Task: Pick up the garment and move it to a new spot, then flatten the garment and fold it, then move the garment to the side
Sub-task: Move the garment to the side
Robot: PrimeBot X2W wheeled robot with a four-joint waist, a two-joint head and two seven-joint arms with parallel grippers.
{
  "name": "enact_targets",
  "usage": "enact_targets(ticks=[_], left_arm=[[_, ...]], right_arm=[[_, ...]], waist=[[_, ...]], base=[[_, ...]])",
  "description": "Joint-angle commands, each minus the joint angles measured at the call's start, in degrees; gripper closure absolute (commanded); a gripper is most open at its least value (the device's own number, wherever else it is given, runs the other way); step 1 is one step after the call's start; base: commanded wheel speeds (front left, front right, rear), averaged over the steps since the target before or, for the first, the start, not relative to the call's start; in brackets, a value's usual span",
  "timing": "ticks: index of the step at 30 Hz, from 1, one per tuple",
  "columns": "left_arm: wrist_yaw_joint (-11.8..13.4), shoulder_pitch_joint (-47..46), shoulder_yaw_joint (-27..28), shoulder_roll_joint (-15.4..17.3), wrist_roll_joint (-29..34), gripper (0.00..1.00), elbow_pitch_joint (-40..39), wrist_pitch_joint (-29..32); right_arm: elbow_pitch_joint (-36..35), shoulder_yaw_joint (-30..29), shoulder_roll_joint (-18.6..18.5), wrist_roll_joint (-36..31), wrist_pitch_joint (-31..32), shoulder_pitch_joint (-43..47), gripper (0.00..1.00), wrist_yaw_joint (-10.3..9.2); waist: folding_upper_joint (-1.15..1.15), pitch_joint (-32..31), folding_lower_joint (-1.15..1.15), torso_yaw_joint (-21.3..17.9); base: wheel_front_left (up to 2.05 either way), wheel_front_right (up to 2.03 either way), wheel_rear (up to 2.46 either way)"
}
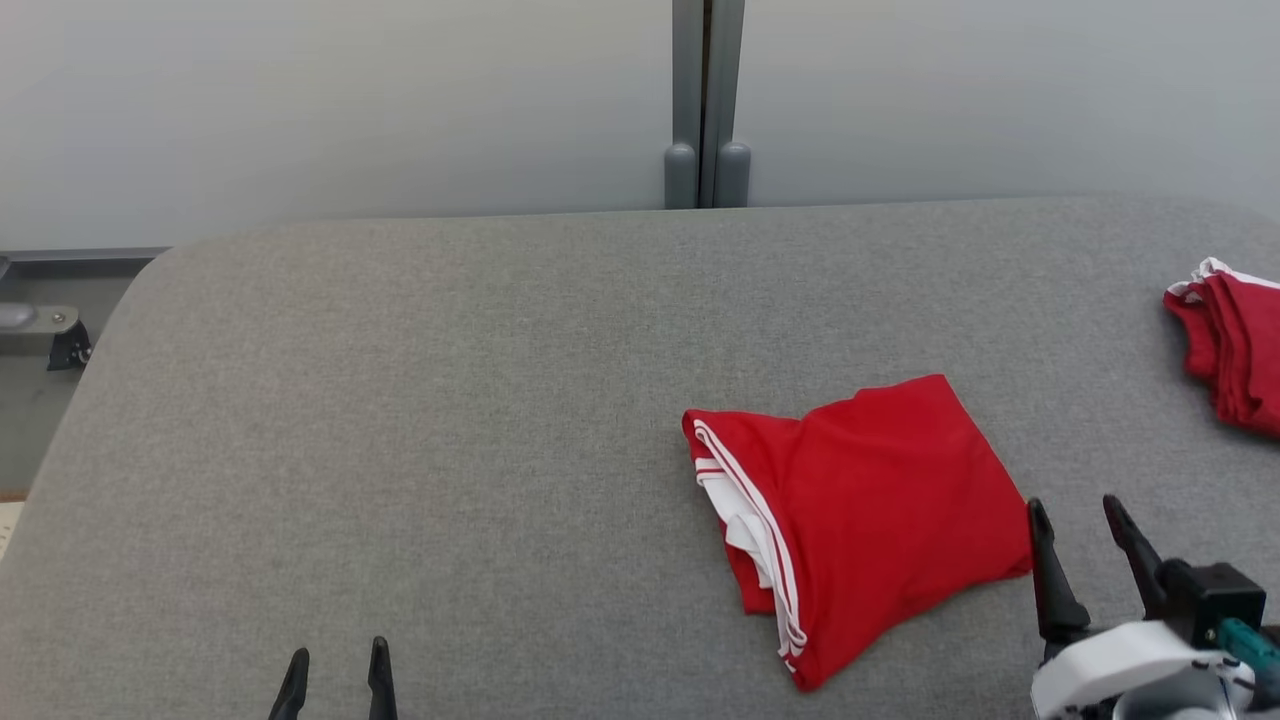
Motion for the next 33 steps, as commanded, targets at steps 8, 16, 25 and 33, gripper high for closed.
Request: enact_targets(ticks=[8, 16, 25, 33], left_arm=[[0.09, -2.17, -0.49, 0.11, -0.74, 0.00, -0.13, -0.16], [-0.26, -6.16, -2.27, 0.11, -0.90, 0.00, 0.70, -0.16], [-0.95, -8.01, -2.25, 0.11, 0.22, 0.00, 1.20, -0.15], [-1.32, -8.68, -1.16, 0.12, 0.87, 0.00, 0.43, -0.15]], right_arm=[[5.30, 5.78, -7.87, 8.91, 13.80, -15.92, 0.00, -0.01], [13.55, 11.67, -13.41, 10.13, 36.72, -26.29, 0.00, -0.05], [22.77, 12.88, -11.24, 12.96, 40.78, -28.46, 0.00, -0.01], [24.07, 10.23, -11.97, 11.57, 29.42, -35.61, 1.00, -0.06]], waist=[[0.00, 4.04, 0.00, -0.10], [0.00, 8.71, 0.00, 2.01], [0.00, 10.59, 0.00, 4.11], [0.00, 12.51, 0.00, 0.12]], base=[[0.00, 0.00, 0.00], [0.00, 0.00, 0.00], [0.00, 0.00, 0.00], [0.00, 0.00, 0.00]])
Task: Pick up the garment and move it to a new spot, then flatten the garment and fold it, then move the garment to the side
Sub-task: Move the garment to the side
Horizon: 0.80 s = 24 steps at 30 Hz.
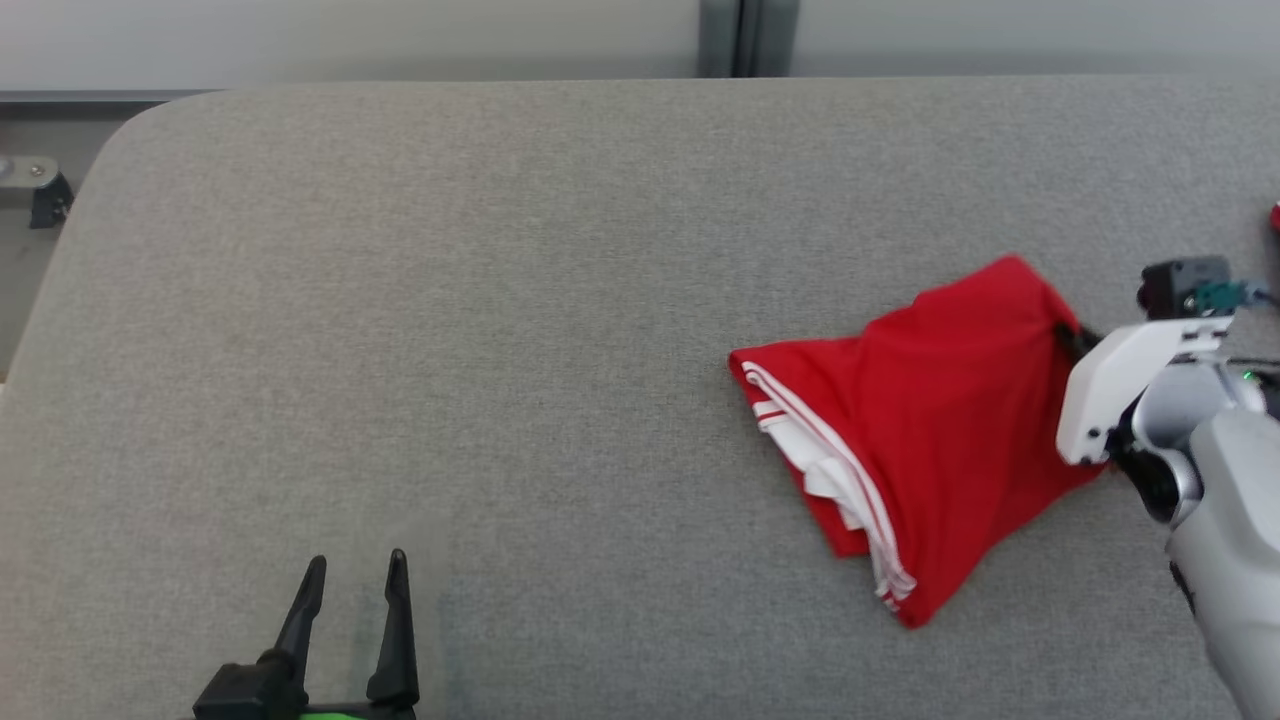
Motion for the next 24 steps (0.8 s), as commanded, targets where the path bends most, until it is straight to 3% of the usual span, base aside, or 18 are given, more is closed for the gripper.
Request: enact_targets(ticks=[1, 11, 17, 24], left_arm=[[-0.28, -1.68, 0.14, 0.11, 0.50, 0.00, -0.43, -0.16], [-1.90, -5.74, 1.68, 0.12, 3.31, 0.00, -1.22, -0.15], [-2.77, -7.86, 2.43, 0.18, 5.46, 0.00, -0.86, -0.15], [-3.27, -7.79, 3.58, 0.41, 6.02, 0.00, -0.74, -0.15]], right_arm=[[0.59, -1.15, -0.82, -0.96, -1.82, -2.58, 1.00, -0.11], [4.01, -10.63, -5.97, -6.71, -6.00, -14.74, 1.00, -0.10], [4.98, -18.21, -8.55, -9.62, -8.76, -18.76, 1.00, -0.10], [7.12, -25.06, -8.20, -13.63, -11.26, -21.75, 1.00, -0.11]], waist=[[0.00, 1.73, 0.00, -2.95], [0.00, 7.23, 0.00, -11.10], [0.00, 9.65, 0.00, -12.41], [0.00, 10.51, 0.00, -11.89]], base=[[0.00, 0.00, 0.00], [0.00, 0.00, 0.00], [0.00, 0.00, 0.00], [0.00, 0.00, 0.00]])
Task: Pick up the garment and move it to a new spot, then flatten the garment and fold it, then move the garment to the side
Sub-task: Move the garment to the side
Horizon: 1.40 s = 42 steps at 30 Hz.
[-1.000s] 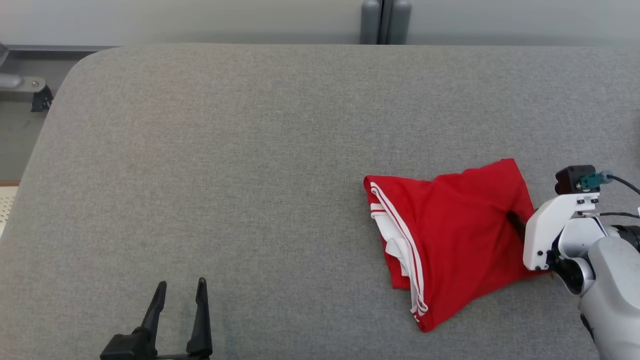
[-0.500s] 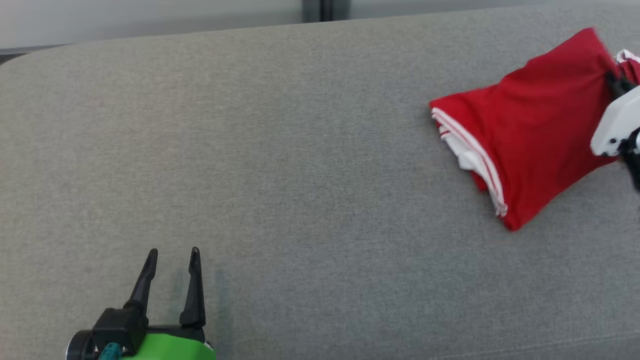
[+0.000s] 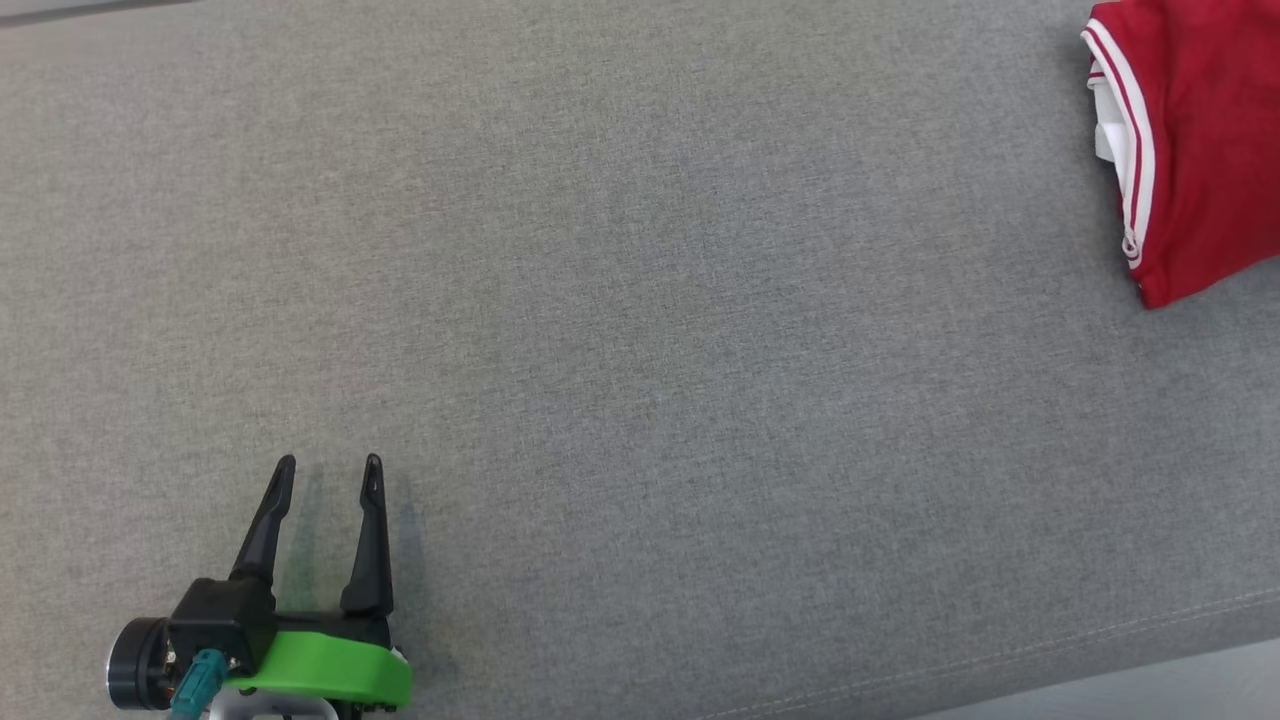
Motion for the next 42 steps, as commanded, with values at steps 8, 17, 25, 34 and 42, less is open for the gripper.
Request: enact_targets(ticks=[8, 17, 25, 34, 42], left_arm=[[-0.34, 2.12, 0.20, 0.16, -0.10, 0.00, 0.37, -0.14], [0.01, 5.36, 1.43, 0.06, -2.61, 0.00, -0.45, -0.14], [1.70, 9.23, 3.49, 0.05, -4.26, 0.00, -2.46, -0.14], [1.17, 10.00, 4.95, 0.06, -5.09, 0.00, 1.15, -0.14], [0.67, 9.19, 4.39, 0.06, -5.24, 0.00, 3.29, -0.14]], right_arm=[[1.16, -5.45, 0.99, -10.04, -5.60, 2.53, 0.00, -0.09], [-5.67, -2.12, 7.06, -10.64, -17.24, 15.86, 0.00, -0.09], [-22.22, 6.15, 14.26, -8.15, -19.19, 33.22, 0.00, -0.10], [-31.43, 12.32, 20.44, -6.78, -19.21, 47.49, 0.00, -0.09], [-32.41, 13.93, 22.83, -7.54, -19.22, 52.97, 0.00, -0.09]], waist=[[0.00, -2.56, 0.00, 0.38], [0.00, -12.47, 0.00, 2.34], [0.00, -19.66, 0.00, 3.07], [0.00, -21.61, 0.00, 3.83], [0.00, -22.28, 0.00, 4.23]], base=[[0.00, 0.00, 0.00], [0.00, 0.00, 0.00], [0.00, 0.00, 0.00], [0.00, 0.00, 0.00], [0.00, 0.00, 0.00]])
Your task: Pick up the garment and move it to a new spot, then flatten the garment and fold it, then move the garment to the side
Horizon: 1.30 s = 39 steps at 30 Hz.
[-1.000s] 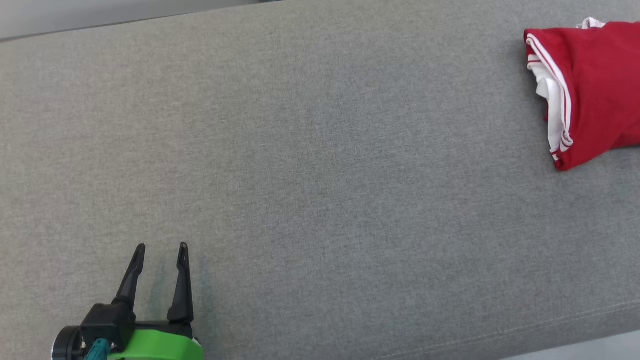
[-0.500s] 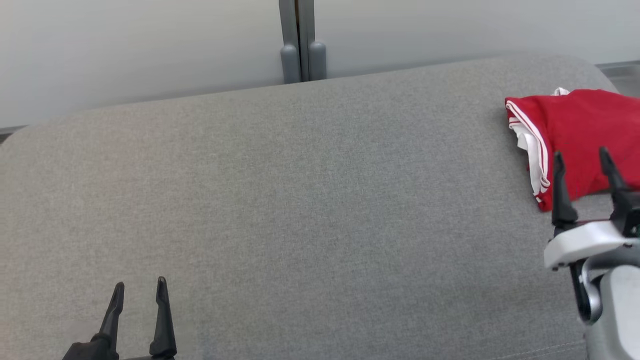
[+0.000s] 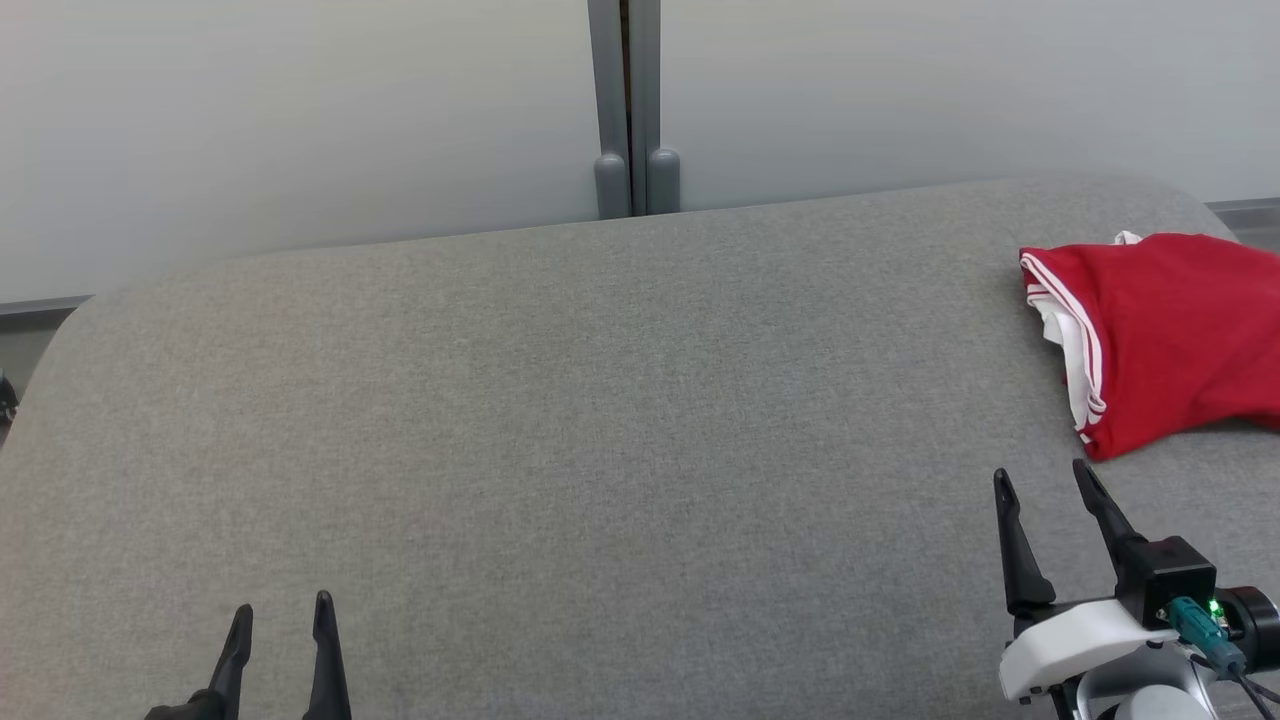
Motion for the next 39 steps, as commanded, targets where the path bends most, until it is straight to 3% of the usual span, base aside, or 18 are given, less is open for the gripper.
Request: enact_targets(ticks=[1, 7, 8, 11, 39], left_arm=[[-0.41, -0.62, -0.14, 0.14, -0.18, 0.00, 0.33, -0.14], [-0.80, -0.84, -0.71, 0.13, -0.55, 0.00, 2.12, -0.14], [-0.68, -0.22, -0.58, -0.02, -0.47, 1.00, 2.24, 0.01], [-0.69, -0.50, -0.37, -0.19, -1.61, 1.00, 3.38, 0.63], [-0.96, -5.78, 0.72, -0.06, -28.53, 1.00, 3.28, 7.78]], right_arm=[[-0.26, -0.01, 0.41, -0.20, -0.12, 0.87, 0.00, -0.09], [0.43, -0.57, 0.91, -0.21, -0.13, 0.71, 0.00, -0.09], [0.40, -0.63, 0.92, -0.19, 0.00, 0.57, 1.00, 0.00], [1.72, -1.13, 1.09, 0.93, 0.66, 0.15, 1.00, 0.01], [0.96, -1.35, 1.06, 32.52, 7.78, -1.92, 1.00, -0.01]], waist=[[0.00, -0.02, 0.00, -0.05], [0.00, 0.03, 0.00, -0.34], [0.00, 0.03, 0.00, -0.33], [0.00, 0.04, 0.00, -0.33], [0.00, 0.48, 0.00, -0.12]], base=[[0.00, 0.00, 0.00], [0.00, 0.00, 0.00], [0.00, 0.00, 0.00], [0.00, 0.00, 0.00], [0.00, 0.00, 0.00]])
